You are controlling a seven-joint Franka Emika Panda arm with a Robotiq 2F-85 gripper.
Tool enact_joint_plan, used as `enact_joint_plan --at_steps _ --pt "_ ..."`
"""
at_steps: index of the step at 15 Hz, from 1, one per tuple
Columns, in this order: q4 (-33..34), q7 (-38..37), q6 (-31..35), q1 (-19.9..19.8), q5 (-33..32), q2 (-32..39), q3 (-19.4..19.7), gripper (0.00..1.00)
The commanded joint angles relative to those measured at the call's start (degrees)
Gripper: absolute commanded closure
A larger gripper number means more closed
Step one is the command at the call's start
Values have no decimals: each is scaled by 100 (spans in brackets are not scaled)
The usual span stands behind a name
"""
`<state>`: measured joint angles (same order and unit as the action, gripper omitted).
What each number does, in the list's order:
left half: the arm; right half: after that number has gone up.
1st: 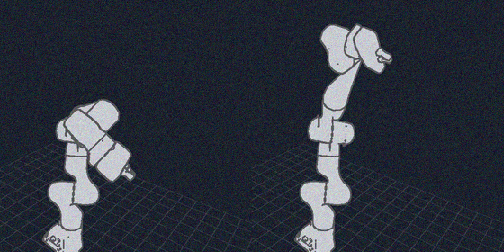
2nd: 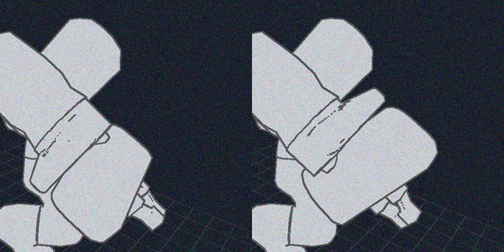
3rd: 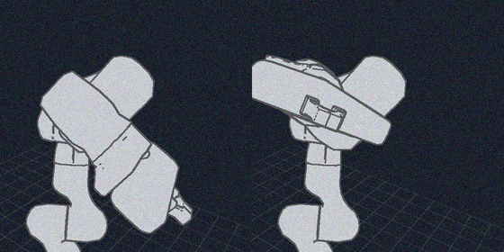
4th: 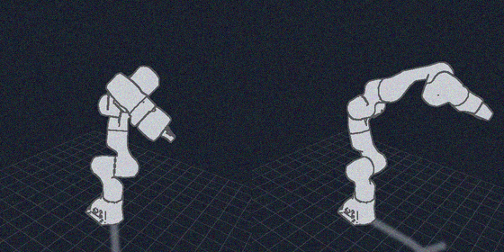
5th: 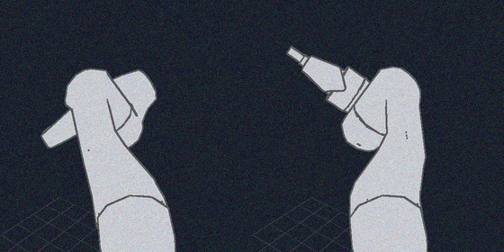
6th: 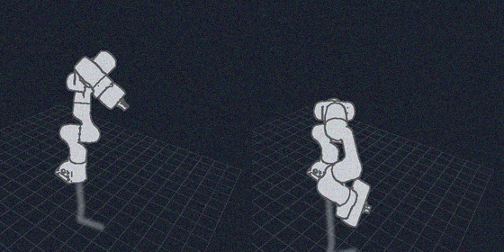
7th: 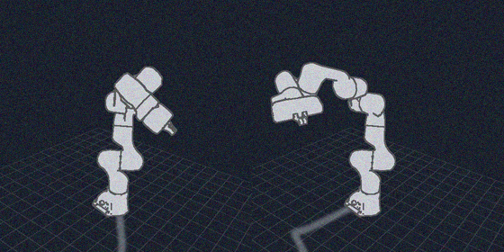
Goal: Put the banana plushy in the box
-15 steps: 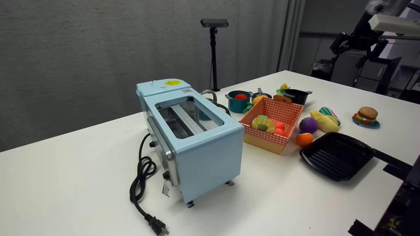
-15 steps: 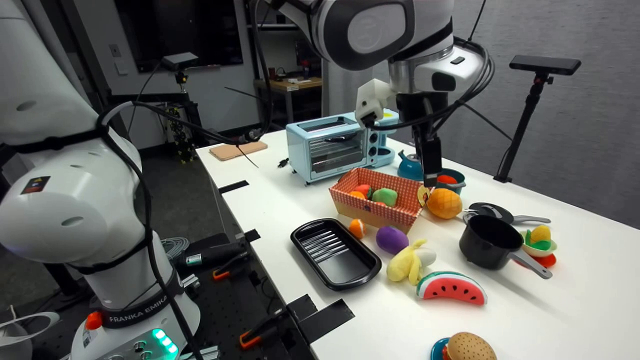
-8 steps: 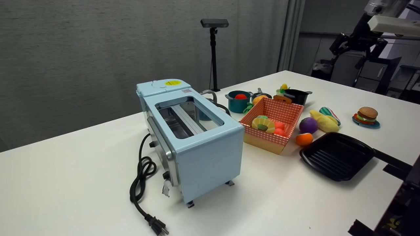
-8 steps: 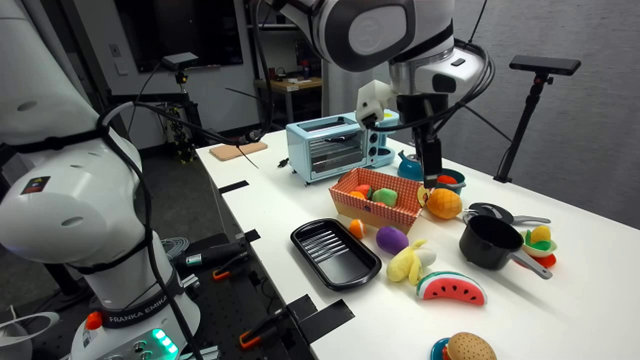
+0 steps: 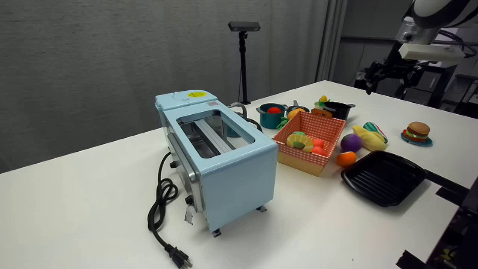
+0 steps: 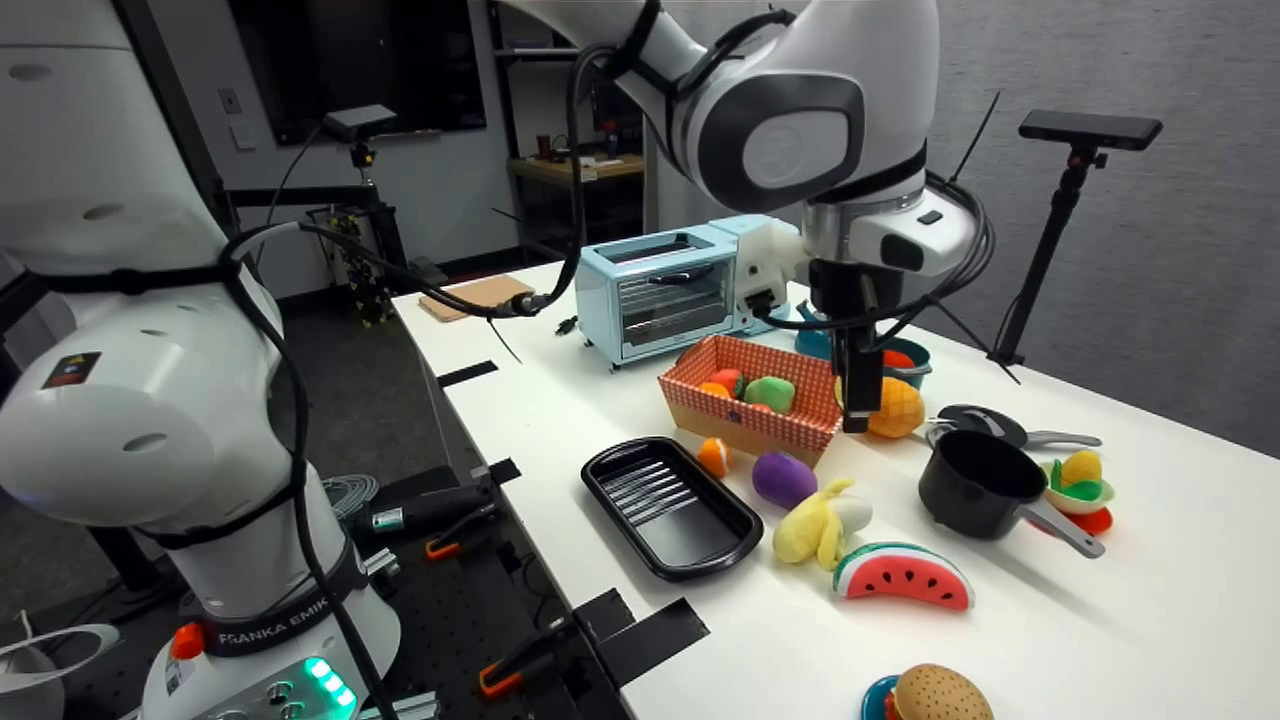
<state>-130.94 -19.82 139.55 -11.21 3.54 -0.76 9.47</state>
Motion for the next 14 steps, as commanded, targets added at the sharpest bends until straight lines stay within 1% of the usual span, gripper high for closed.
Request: enact_joint_plan --at_steps 1,9,12,13,14 --pt "504 62 -47 39 254 676 30 0" --pt "1156 7 -80 85 216 1566 62 0" --pt "1173 -20 -101 152 142 1586 62 0" --pt "1037 22 -20 127 181 1543 80 0" --pt "1059 22 -20 142 181 1562 77 0"
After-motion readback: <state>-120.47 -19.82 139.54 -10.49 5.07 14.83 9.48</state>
